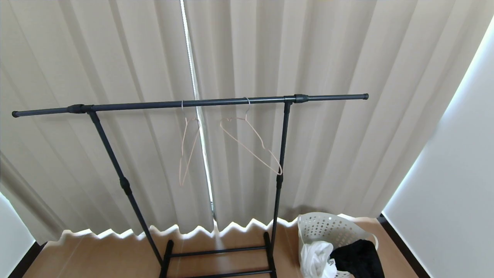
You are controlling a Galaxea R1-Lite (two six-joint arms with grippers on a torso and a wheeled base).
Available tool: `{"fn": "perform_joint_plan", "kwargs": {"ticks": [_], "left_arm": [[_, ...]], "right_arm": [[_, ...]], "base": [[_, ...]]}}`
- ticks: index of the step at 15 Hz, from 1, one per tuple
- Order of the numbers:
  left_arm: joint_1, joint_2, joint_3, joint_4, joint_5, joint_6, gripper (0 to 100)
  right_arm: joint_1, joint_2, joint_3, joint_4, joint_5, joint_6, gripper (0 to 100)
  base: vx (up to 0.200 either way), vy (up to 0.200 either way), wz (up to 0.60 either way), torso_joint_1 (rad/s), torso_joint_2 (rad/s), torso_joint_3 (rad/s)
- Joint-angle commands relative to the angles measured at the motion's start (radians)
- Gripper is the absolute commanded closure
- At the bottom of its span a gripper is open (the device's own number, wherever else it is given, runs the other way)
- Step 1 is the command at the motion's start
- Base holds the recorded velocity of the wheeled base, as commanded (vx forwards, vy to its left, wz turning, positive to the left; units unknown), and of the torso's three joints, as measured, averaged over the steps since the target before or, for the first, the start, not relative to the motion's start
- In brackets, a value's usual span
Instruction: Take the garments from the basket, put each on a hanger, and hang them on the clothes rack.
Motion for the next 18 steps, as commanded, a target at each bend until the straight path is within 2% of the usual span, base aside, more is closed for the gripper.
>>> {"fn": "perform_joint_plan", "kwargs": {"ticks": [1, 11, 18], "left_arm": [[0.000, 0.001, 0.000, 0.000, 0.000, 0.000, 0], [-0.001, 0.001, 0.000, 0.000, -0.001, 0.003, 0], [-0.001, 0.001, 0.000, 0.000, 0.000, -0.002, 0]], "right_arm": [[0.000, 0.000, 0.000, 0.000, -0.003, -0.001, 0], [0.000, 0.000, 0.000, 0.001, 0.001, -0.005, 0], [0.000, 0.000, 0.000, 0.001, 0.003, -0.004, 0]], "base": [[0.000, 0.000, 0.00, 0.000, 0.00, 0.000], [0.000, 0.000, 0.00, 0.000, 0.00, 0.000], [0.000, 0.000, 0.00, -0.131, 0.29, 0.156]]}}
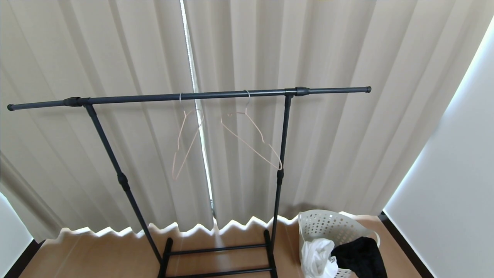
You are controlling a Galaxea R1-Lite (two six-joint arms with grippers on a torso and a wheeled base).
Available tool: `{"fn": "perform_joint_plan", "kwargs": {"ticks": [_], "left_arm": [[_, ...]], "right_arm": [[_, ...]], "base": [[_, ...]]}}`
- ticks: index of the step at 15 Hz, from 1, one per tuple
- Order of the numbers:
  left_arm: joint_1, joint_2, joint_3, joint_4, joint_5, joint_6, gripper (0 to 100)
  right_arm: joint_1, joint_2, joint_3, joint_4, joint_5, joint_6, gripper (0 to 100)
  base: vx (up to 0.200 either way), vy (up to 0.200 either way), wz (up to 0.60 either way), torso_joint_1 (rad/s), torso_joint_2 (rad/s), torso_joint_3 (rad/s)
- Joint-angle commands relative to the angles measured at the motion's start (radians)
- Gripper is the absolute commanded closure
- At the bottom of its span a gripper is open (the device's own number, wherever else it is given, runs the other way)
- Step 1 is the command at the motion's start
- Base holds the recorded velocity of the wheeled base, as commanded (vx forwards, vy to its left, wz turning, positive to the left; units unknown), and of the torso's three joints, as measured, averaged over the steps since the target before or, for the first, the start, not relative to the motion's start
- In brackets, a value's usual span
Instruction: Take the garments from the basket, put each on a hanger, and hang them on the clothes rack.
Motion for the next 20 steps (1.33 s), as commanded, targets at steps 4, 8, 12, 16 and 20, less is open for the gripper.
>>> {"fn": "perform_joint_plan", "kwargs": {"ticks": [4, 8, 12, 16, 20], "left_arm": [[0.000, 0.001, 0.000, 0.000, 0.004, -0.003, 0], [0.001, 0.001, 0.000, 0.000, 0.002, -0.003, 0], [0.000, 0.001, 0.000, 0.000, 0.002, -0.003, 0], [0.000, 0.001, 0.000, 0.000, -0.002, 0.000, 0], [0.000, 0.001, 0.000, 0.000, -0.004, 0.000, 0]], "right_arm": [[0.000, 0.000, 0.000, 0.000, 0.000, 0.000, 0], [0.000, 0.000, 0.000, 0.000, 0.000, 0.002, 0], [0.000, 0.000, 0.000, 0.000, 0.000, 0.002, 0], [0.000, 0.000, 0.000, 0.000, 0.000, 0.003, 0], [0.000, 0.000, 0.000, 0.000, -0.001, 0.012, 0]], "base": [[0.000, 0.000, 0.00, -0.149, 0.34, 0.184], [0.000, 0.000, 0.00, -0.152, 0.34, 0.189], [0.000, 0.000, 0.00, -0.152, 0.35, 0.200], [0.000, 0.000, 0.00, -0.161, 0.38, 0.216], [0.000, 0.000, 0.00, -0.190, 0.46, 0.266]]}}
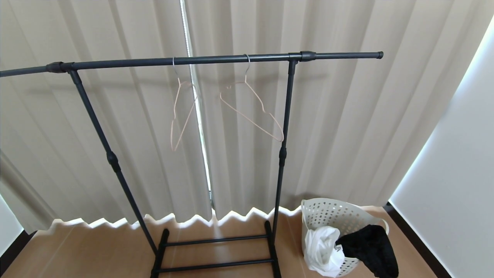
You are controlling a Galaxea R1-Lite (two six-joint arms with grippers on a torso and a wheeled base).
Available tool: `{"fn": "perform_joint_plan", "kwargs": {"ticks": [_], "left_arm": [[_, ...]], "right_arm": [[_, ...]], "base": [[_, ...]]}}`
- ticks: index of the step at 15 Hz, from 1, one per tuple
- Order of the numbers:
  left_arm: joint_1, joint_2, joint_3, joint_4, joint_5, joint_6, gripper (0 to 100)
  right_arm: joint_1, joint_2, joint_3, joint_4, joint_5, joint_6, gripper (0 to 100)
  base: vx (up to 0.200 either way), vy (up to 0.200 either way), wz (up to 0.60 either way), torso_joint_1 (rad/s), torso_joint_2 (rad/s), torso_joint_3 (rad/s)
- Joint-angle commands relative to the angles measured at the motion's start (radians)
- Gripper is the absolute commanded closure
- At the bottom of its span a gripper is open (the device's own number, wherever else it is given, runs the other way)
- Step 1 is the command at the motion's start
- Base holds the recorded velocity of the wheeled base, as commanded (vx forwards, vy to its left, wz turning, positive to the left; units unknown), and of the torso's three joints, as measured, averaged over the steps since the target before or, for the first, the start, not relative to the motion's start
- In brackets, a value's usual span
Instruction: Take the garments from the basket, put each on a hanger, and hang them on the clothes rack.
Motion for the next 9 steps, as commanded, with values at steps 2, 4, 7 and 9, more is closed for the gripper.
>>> {"fn": "perform_joint_plan", "kwargs": {"ticks": [2, 4, 7, 9], "left_arm": [[0.000, 0.001, 0.000, -0.001, 0.002, -0.002, 0], [0.000, 0.001, 0.000, -0.001, 0.003, -0.003, 0], [0.000, 0.001, 0.000, -0.001, 0.005, -0.003, 0], [0.000, 0.001, 0.000, -0.001, 0.005, -0.003, 0]], "right_arm": [[0.000, 0.000, 0.000, 0.000, -0.001, 0.001, 0], [0.000, 0.000, 0.000, 0.000, 0.000, -0.002, 0], [0.000, 0.000, 0.000, 0.000, -0.001, 0.001, 0], [0.000, 0.000, 0.000, 0.000, -0.003, 0.004, 0]], "base": [[0.000, 0.000, 0.00, -0.220, 0.55, 0.325], [0.000, 0.000, 0.00, -0.220, 0.55, 0.327], [0.000, 0.000, 0.00, -0.203, 0.53, 0.323], [0.000, 0.000, 0.00, -0.188, 0.50, 0.320]]}}
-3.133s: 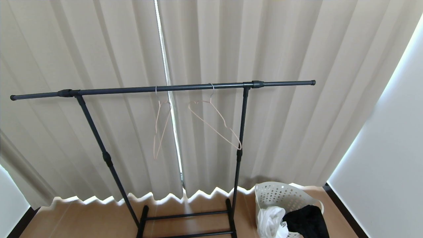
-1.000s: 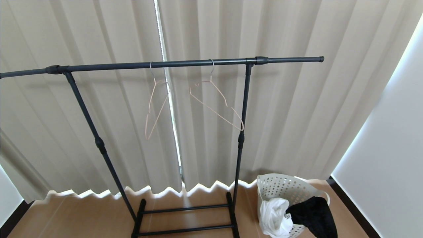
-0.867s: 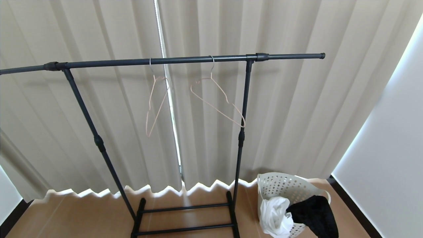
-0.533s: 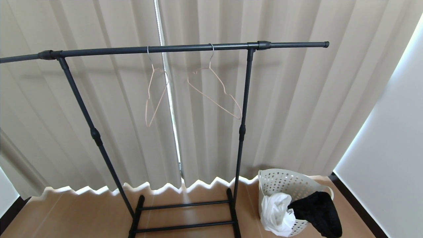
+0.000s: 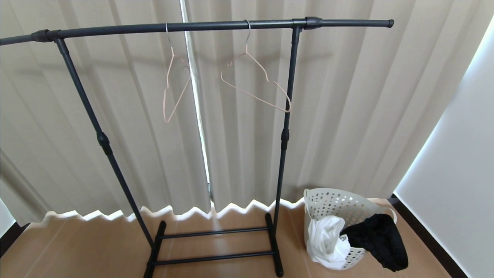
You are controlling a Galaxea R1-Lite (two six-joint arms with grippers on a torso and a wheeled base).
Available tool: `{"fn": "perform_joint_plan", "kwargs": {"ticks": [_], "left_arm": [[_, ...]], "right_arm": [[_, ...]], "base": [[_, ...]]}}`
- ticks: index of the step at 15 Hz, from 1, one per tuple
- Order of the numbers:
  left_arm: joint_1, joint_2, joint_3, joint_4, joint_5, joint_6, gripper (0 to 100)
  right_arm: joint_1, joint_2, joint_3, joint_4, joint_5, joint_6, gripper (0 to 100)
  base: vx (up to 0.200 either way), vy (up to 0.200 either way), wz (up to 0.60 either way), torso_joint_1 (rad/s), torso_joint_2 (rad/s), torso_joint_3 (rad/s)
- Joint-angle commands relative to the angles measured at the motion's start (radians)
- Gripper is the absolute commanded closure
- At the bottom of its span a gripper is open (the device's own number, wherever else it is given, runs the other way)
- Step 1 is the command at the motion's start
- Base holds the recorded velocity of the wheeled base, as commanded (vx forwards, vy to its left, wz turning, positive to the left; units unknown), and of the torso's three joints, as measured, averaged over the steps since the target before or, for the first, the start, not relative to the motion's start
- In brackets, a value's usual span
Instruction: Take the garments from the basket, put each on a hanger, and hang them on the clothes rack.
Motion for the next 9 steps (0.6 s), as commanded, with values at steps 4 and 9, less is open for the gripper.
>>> {"fn": "perform_joint_plan", "kwargs": {"ticks": [4, 9], "left_arm": [[0.000, 0.001, 0.000, 0.000, -0.001, -0.001, 0], [0.000, 0.001, 0.000, 0.000, -0.001, -0.001, 0]], "right_arm": [[0.000, 0.000, 0.000, 0.000, 0.002, -0.002, 0], [0.000, 0.000, 0.000, 0.000, 0.002, -0.002, 0]], "base": [[0.000, 0.000, 0.00, -0.170, 0.50, 0.325], [0.000, 0.000, 0.00, -0.137, 0.47, 0.338]]}}
